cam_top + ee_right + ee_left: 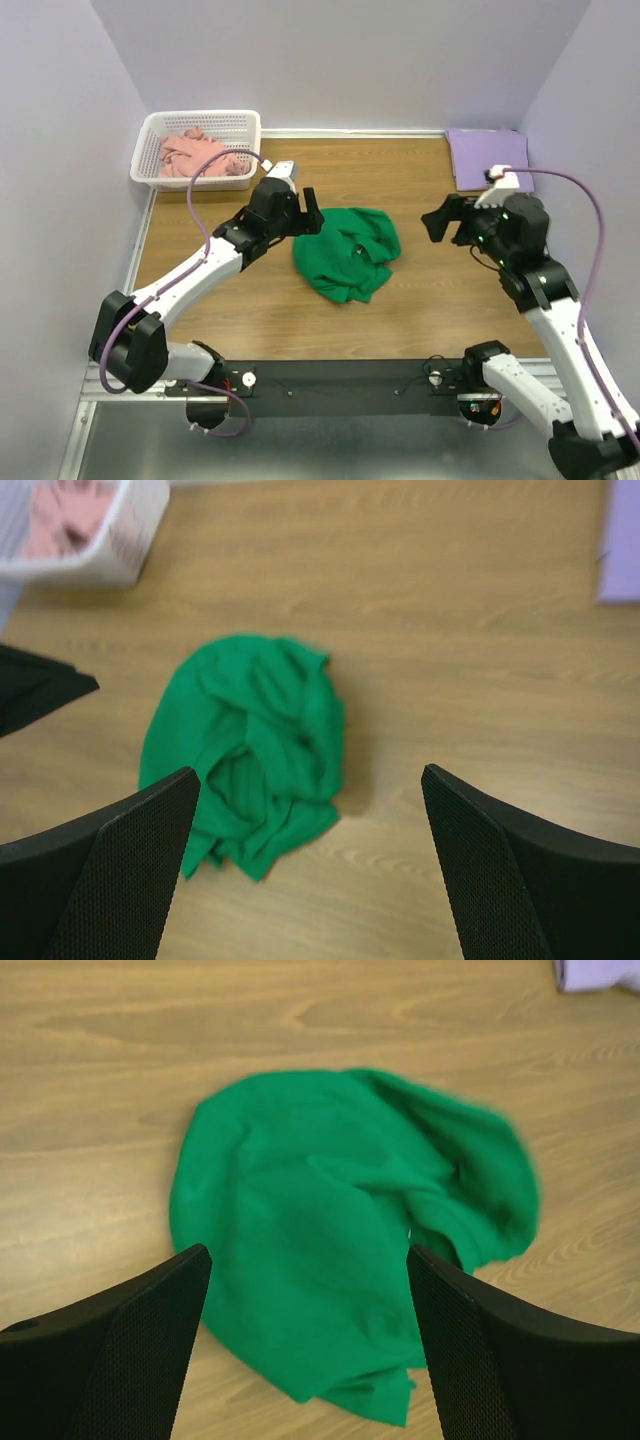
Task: Fold and stack the t-shirts
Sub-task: Move the tshirt to the center of the board, then flatten the tshirt out
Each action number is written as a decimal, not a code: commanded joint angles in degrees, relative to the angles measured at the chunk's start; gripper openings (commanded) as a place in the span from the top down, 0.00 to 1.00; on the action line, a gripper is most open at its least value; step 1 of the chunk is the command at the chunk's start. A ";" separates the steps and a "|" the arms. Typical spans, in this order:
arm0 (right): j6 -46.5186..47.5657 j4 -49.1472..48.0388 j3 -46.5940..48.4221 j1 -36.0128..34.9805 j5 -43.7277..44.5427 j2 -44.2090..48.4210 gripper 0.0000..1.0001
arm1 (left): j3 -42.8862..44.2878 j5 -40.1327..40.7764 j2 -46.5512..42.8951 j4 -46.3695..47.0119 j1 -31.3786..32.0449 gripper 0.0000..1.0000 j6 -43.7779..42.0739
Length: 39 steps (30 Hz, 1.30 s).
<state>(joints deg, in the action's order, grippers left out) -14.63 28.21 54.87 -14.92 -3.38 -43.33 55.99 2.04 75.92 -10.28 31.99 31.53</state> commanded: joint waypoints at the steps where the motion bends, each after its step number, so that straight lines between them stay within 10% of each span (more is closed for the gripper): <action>1: -3.29 1.85 -2.40 -0.29 -12.17 -8.16 0.00 | 2.02 4.53 0.54 -0.95 5.70 0.12 0.46; 10: -10.15 1.50 -10.21 -0.20 -6.39 -17.83 0.05 | 9.66 11.65 12.40 -8.16 21.62 0.16 1.34; 34: -21.75 -39.98 -16.38 9.73 -28.17 -46.56 0.20 | 7.56 16.76 11.00 -10.02 22.07 0.16 -3.67; 37: -21.32 -41.83 -15.32 9.82 -31.93 -49.65 0.35 | 7.21 17.29 10.65 -10.45 22.07 0.16 -3.49; 39: -21.40 -42.36 -14.01 9.73 -33.62 -50.10 0.62 | 6.94 17.99 9.69 -10.63 21.98 0.16 -3.40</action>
<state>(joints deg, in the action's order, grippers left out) -35.77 -9.63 38.33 -5.28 -31.46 -92.29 63.86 16.51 88.09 -19.62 54.06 28.62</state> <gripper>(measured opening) 0.513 0.837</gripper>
